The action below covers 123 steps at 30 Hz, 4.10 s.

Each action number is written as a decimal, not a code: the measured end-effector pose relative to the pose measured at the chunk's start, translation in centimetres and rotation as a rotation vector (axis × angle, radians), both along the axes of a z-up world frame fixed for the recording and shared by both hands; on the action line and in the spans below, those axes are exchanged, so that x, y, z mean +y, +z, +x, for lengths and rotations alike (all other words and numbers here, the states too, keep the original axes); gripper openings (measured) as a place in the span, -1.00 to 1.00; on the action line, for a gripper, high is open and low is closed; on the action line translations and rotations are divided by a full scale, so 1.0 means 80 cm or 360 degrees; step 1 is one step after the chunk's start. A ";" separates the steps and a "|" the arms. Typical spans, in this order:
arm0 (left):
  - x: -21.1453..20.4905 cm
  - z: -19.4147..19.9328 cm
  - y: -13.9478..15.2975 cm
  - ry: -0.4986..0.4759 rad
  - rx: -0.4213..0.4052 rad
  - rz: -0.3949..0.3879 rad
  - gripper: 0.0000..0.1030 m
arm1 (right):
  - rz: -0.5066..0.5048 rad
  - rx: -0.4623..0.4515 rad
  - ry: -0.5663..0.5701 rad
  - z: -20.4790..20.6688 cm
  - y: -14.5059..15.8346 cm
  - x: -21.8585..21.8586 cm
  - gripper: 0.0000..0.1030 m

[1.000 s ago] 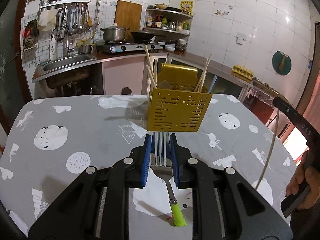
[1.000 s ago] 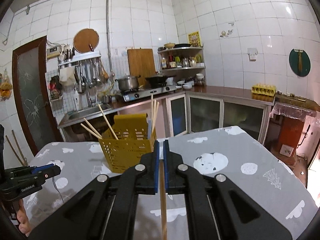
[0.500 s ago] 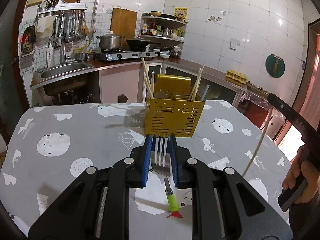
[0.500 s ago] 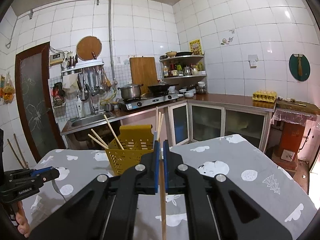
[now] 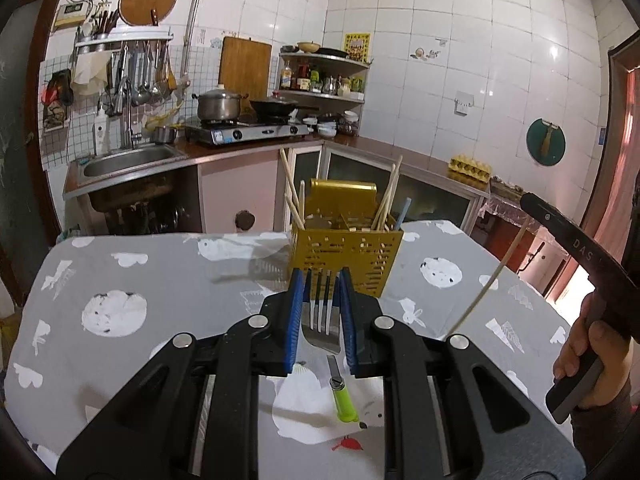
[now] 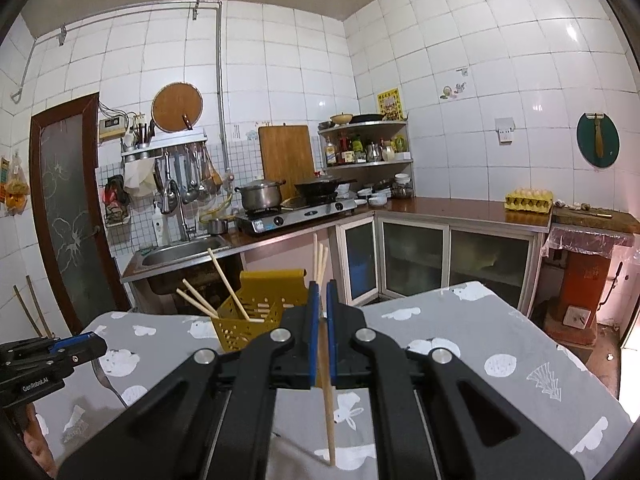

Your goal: Organize utensils

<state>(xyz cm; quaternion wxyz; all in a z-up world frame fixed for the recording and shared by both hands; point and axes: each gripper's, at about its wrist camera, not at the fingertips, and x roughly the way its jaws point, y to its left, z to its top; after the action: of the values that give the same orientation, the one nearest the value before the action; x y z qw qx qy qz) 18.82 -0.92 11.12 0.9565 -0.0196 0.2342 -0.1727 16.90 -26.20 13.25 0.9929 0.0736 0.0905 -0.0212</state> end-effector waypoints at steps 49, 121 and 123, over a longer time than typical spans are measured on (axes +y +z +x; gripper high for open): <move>-0.079 0.279 0.082 0.0096 -0.0258 0.0095 -0.71 | 0.0021 -0.0088 0.0047 0.251 0.083 0.008 -0.93; 0.027 -0.143 -0.118 0.0401 -0.0448 0.0141 0.90 | -0.0166 0.0077 0.0005 -0.112 -0.163 0.042 0.92; 0.027 -0.143 -0.118 0.0405 -0.0445 0.0137 0.90 | -0.0165 0.0067 0.0000 -0.113 -0.162 0.041 0.92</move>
<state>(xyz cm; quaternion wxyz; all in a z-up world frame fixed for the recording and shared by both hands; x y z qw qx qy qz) 7.40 1.27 1.70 0.9938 0.0161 0.1018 -0.0413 7.84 -22.88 0.28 0.9933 0.0217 0.1103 -0.0275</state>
